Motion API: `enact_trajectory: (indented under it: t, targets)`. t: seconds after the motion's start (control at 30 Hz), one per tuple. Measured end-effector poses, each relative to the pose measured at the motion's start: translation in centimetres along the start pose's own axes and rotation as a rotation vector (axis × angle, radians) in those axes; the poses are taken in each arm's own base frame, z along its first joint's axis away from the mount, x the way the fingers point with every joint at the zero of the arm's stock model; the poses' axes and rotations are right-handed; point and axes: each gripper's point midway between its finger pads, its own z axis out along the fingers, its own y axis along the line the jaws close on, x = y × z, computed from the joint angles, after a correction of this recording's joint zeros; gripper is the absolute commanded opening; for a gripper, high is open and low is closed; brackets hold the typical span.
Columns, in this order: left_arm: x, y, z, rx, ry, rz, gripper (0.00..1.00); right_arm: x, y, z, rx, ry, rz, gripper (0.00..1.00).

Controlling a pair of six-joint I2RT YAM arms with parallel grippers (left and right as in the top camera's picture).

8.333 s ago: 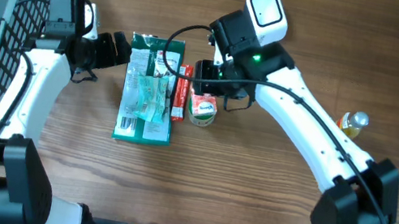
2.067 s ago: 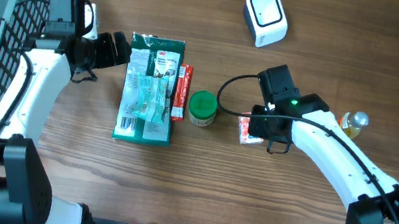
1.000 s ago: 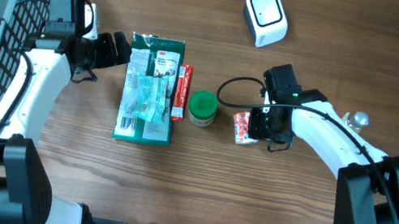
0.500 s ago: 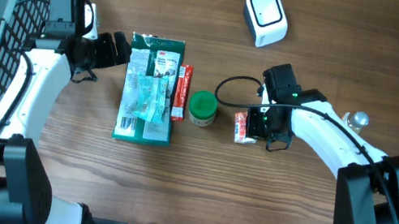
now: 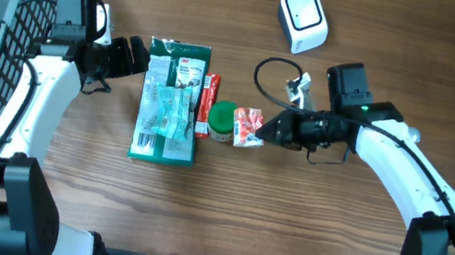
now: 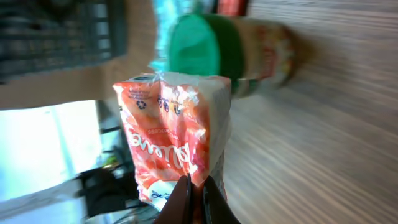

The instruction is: Scan the item barcode

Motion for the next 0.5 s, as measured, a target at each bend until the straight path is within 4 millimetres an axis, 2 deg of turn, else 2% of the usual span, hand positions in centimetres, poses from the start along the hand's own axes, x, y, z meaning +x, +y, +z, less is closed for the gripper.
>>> enact_trajectory:
  t: [0.13,0.33,0.5]
  targets:
    - [0.0,0.0,0.0,0.0,0.0,0.0,1.0,-0.3,2.3,-0.9,-0.16,0.003,-0.015,0.05]
    - [0.0,0.0,0.0,0.0,0.0,0.0,1.0,0.6,7.6,-2.7,-0.473,0.067,-0.088,0.04]
    - [0.0,0.0,0.0,0.0,0.0,0.0,1.0,1.3,9.2,-3.6,-0.581,0.105,-0.094,0.04]
